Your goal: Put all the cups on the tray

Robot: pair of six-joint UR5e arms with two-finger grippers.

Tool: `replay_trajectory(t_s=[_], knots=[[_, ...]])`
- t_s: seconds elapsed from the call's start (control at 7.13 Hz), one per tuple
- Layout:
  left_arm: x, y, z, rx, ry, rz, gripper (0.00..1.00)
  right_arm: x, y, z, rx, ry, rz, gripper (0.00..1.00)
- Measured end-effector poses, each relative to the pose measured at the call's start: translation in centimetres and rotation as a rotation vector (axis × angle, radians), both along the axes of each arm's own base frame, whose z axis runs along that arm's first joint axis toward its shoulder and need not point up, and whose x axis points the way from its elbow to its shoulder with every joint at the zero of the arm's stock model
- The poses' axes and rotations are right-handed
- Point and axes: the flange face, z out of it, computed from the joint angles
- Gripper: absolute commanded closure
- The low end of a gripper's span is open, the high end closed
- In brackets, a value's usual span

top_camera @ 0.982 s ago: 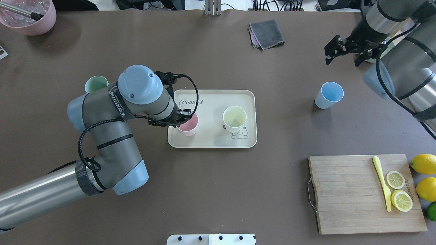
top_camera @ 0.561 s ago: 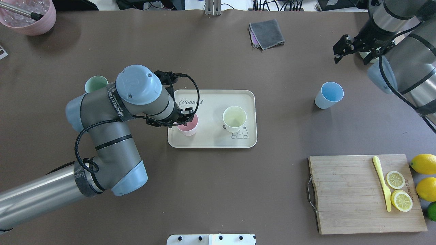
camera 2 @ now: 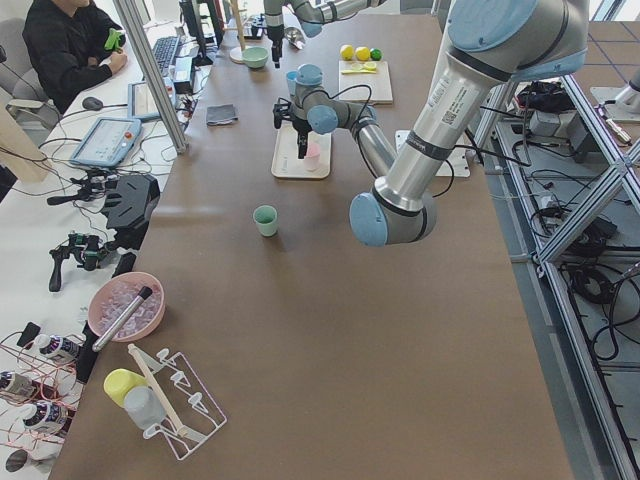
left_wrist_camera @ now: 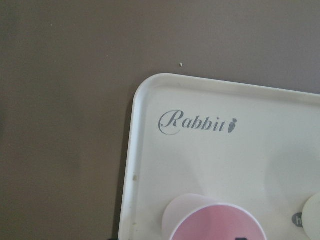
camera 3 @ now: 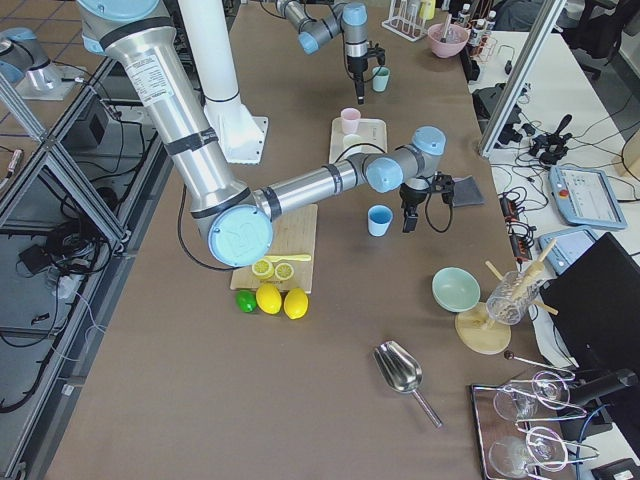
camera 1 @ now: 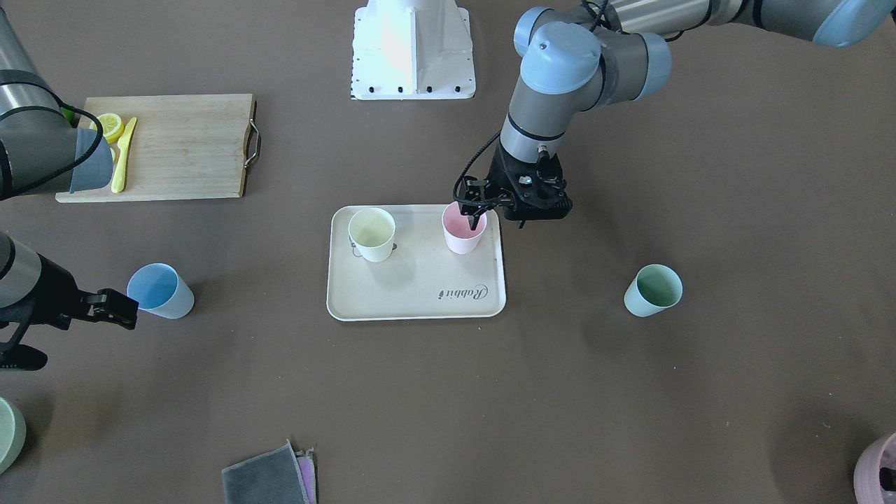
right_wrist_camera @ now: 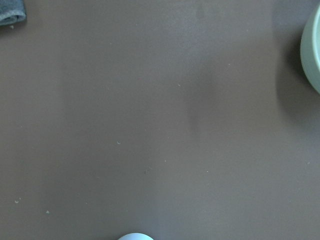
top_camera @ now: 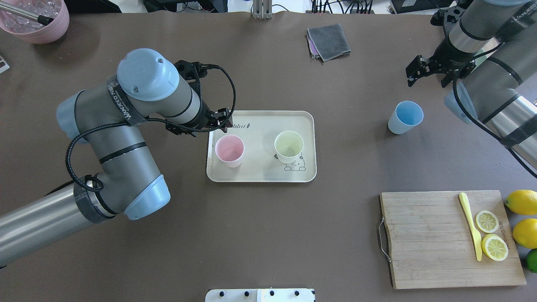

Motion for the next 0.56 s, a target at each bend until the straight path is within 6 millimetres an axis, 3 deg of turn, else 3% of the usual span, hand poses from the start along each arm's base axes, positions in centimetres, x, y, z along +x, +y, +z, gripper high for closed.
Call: replay_trajectory(t_s=[0.42, 0.56], knots=[[-2.7, -2.3, 0.0, 0.028, -0.006, 0.015, 0.17, 0.3, 3.4, 0.3, 0.015, -0.037, -0.021, 0.00], [-3.0, -2.5, 0.1, 0.029, -0.007, 0.015, 0.17, -0.7, 4.3, 0.7, 0.014, -0.027, -0.035, 0.02]])
